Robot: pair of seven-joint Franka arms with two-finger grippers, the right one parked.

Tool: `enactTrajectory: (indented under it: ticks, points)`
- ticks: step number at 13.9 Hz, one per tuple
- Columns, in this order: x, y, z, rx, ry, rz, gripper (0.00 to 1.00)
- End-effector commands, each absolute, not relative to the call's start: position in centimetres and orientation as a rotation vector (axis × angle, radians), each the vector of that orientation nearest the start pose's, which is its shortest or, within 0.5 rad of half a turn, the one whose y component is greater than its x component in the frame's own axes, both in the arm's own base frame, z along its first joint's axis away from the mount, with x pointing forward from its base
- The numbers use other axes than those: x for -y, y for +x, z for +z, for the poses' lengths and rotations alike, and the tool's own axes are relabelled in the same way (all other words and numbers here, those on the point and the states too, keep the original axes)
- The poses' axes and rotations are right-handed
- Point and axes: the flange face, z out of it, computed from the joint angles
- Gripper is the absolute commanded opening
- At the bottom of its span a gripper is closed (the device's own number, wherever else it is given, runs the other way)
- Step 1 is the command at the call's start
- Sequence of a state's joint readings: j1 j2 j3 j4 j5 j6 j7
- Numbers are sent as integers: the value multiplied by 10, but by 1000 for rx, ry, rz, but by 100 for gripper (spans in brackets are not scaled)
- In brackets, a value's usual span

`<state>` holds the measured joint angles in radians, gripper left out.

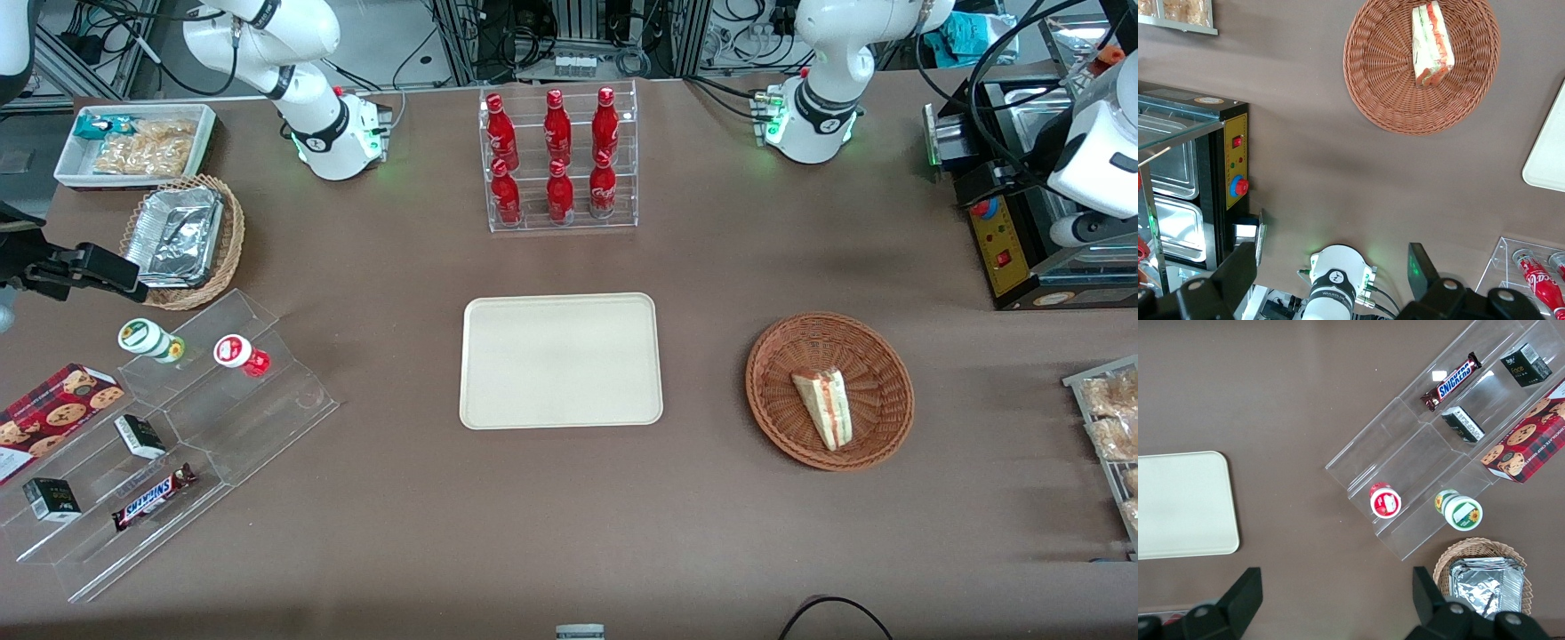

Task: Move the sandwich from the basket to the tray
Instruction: 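Move the left gripper over the wrapped sandwich in the wicker basket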

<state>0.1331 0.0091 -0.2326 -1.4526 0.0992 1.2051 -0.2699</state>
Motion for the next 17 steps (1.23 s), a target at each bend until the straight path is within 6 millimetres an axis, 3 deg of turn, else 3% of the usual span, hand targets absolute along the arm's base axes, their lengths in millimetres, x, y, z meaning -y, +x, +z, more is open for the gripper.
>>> enactTrajectory:
  ticks: [1, 6, 8, 12, 17]
  points:
    - [40, 513, 649, 284, -2973, 344, 100]
    - [34, 519, 638, 307, -2969, 377, 100]
    - [31, 533, 613, 325, -2949, 442, 100]
    - [39, 564, 529, 456, -2900, 512, 100]
    - [46, 582, 392, 561, -2919, 427, 100]
